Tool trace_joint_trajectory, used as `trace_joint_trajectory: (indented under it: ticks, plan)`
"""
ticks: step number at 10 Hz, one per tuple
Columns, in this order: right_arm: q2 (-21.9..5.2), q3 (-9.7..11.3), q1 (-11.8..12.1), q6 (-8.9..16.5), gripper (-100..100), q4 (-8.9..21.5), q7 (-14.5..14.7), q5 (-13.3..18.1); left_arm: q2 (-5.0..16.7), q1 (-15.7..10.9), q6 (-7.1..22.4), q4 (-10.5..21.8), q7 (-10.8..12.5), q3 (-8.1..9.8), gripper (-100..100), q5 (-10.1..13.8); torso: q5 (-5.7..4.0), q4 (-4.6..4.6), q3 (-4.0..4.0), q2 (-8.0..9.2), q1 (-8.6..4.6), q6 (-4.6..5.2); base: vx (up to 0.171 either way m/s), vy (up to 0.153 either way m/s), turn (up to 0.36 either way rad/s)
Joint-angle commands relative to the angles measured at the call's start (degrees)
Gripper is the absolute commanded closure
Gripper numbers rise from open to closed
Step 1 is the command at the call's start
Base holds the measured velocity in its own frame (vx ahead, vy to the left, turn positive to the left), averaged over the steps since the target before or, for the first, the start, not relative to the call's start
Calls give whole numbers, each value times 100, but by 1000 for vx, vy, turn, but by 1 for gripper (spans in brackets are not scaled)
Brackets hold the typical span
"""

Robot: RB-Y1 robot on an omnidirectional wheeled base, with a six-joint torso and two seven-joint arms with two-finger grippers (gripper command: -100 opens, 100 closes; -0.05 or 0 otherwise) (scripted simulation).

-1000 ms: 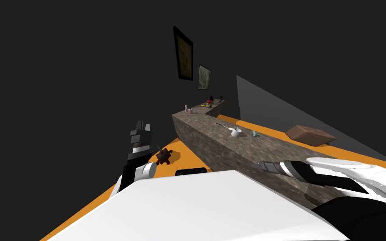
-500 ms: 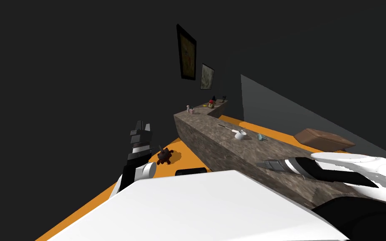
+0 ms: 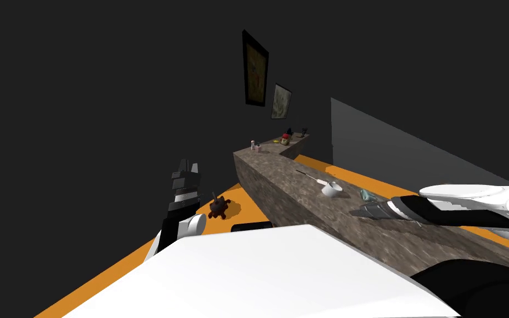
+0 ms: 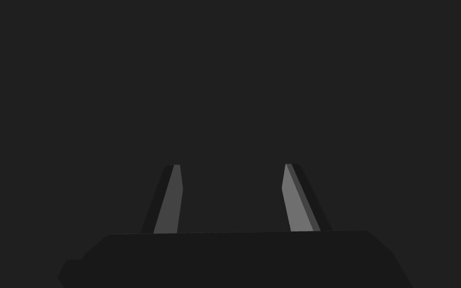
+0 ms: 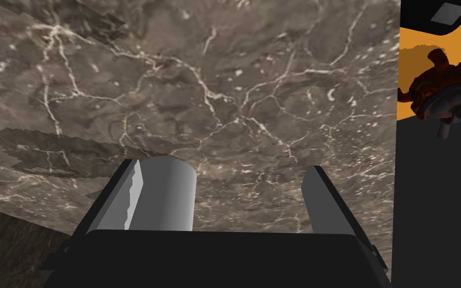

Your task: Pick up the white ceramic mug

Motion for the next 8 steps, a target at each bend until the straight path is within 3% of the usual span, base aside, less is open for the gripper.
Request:
trace_joint_trajectory:
  ticks: [1,3,4,6,7,8]
  plan:
    - [-286,20,85,-65,-100,105,106,-100,0,0,0,0,0,0,0,0,0,0,0,0,0,0,124,-20,170]
    - [-394,22,96,-144,-100,201,116,-70,0,0,0,0,0,0,0,0,4,-3,-8,-15,15,-2,134,-10,132]
    - [-524,37,143,-334,-100,344,142,-10,0,0,0,0,0,0,0,0,2,0,-1,0,12,5,155,-1,251]
    - [-543,114,132,-289,-100,289,196,-112,0,1,0,0,0,0,0,0,2,-6,-15,-25,11,1,136,-20,120]
    - [-545,112,132,-307,0,294,197,-105,0,0,0,0,0,0,0,0,1,0,3,8,15,7,1,5,-9]
    - [-355,146,143,-214,-100,321,243,-60,-1,0,0,0,0,0,0,0,3,9,21,37,21,8,6,0,107]
